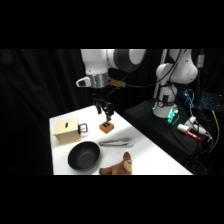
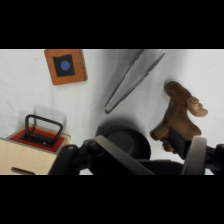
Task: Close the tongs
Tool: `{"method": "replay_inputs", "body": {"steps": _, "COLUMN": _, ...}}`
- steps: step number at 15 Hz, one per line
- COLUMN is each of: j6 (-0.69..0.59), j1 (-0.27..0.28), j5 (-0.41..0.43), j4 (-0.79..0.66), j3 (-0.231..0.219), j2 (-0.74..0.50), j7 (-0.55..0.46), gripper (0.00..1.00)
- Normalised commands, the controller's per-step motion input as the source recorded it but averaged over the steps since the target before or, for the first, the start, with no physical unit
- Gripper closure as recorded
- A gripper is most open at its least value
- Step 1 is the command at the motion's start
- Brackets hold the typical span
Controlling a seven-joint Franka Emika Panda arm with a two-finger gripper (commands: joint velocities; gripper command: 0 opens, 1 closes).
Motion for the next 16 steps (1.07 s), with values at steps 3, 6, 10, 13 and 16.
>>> {"method": "replay_inputs", "body": {"steps": 3, "j6": 0.09, "j1": -0.022, "j5": 0.105, "j4": -0.01, "j3": 0.018, "j2": 0.03, "j7": 0.05, "gripper": 0.00}}
{"method": "replay_inputs", "body": {"steps": 6, "j6": 0.26, "j1": -0.026, "j5": 0.107, "j4": -0.07, "j3": -0.003, "j2": 0.11, "j7": 0.20, "gripper": 0.00}}
{"method": "replay_inputs", "body": {"steps": 10, "j6": 0.33, "j1": -0.007, "j5": 0.074, "j4": -0.13, "j3": -0.017, "j2": 0.15, "j7": 0.30, "gripper": 0.00}}
{"method": "replay_inputs", "body": {"steps": 13, "j6": 0.31, "j1": 0.035, "j5": 0.061, "j4": -0.12, "j3": -0.037, "j2": 0.16, "j7": 0.41, "gripper": 0.00}}
{"method": "replay_inputs", "body": {"steps": 16, "j6": 0.24, "j1": 0.052, "j5": 0.173, "j4": -0.07, "j3": -0.029, "j2": 0.15, "j7": 0.36, "gripper": 0.00}}
